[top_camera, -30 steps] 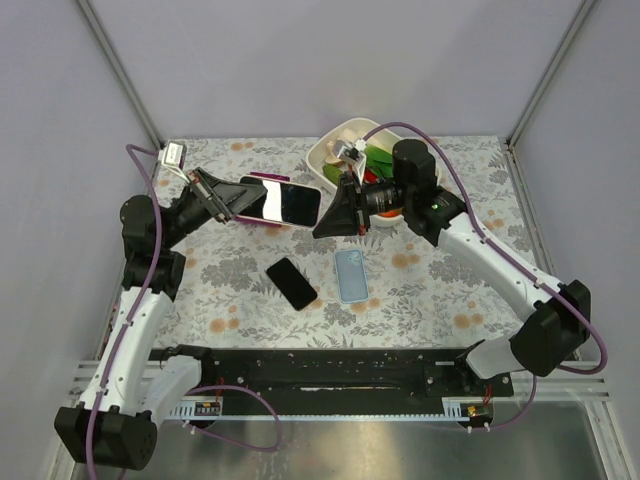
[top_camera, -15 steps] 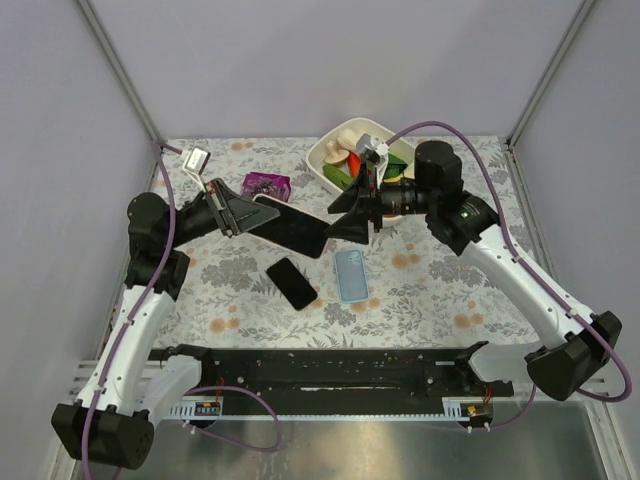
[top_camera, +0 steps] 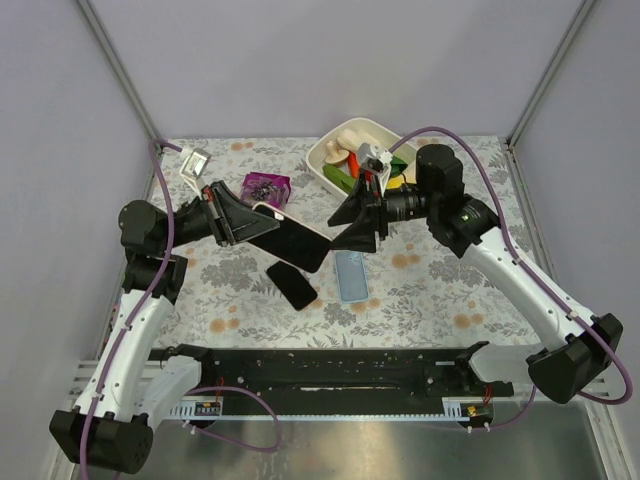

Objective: Take the phone out of the phone case
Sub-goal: Remove the phone case from the phone.

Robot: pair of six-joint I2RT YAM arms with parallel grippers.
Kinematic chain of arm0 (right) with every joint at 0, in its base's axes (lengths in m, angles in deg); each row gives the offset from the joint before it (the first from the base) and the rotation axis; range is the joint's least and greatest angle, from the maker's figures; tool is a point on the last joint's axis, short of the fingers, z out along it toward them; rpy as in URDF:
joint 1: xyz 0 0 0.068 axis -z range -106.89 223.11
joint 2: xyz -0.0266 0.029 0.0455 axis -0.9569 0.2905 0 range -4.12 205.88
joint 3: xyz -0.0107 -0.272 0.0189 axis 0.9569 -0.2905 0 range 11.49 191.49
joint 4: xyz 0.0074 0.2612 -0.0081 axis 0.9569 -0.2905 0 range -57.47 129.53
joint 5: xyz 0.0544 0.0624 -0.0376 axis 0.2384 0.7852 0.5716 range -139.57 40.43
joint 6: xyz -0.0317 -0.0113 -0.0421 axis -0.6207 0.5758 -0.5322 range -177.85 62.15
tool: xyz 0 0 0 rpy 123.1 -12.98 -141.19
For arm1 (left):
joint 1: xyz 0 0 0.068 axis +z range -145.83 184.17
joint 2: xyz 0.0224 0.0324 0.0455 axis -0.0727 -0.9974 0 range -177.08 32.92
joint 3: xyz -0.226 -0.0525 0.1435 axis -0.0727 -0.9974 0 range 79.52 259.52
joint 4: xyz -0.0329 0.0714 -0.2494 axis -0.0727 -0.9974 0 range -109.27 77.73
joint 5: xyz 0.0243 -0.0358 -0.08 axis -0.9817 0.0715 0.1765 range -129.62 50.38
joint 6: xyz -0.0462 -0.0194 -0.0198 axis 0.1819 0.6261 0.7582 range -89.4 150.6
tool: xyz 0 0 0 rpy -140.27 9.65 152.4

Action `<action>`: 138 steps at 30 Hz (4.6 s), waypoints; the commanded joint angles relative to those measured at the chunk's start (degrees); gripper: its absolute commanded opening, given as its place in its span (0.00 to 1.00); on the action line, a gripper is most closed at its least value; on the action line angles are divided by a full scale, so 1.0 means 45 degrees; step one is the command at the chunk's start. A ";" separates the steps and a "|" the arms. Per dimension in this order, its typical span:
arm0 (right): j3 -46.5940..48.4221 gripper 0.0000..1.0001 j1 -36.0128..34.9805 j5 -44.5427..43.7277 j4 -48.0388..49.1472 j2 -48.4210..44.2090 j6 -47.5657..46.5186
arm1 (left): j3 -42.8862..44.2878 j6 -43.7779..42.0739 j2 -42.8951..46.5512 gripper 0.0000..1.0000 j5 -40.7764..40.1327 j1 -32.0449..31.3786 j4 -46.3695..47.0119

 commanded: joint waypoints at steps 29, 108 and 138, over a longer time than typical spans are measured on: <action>-0.0733 0.00 0.0003 0.1290 0.3448 0.0201 0.2744 | 0.0507 -0.1546 0.0238 0.00 0.0344 -0.0316 -0.0064; -0.0694 0.00 -0.1618 -0.1383 -0.0961 -0.0111 -0.0965 | 0.2148 -0.9262 0.0218 0.00 0.1067 -0.1253 -0.7096; -0.2531 0.00 -0.1892 0.5297 1.1656 0.1373 0.9699 | 0.3359 -1.2622 0.0296 0.00 0.4545 -0.1722 -0.9771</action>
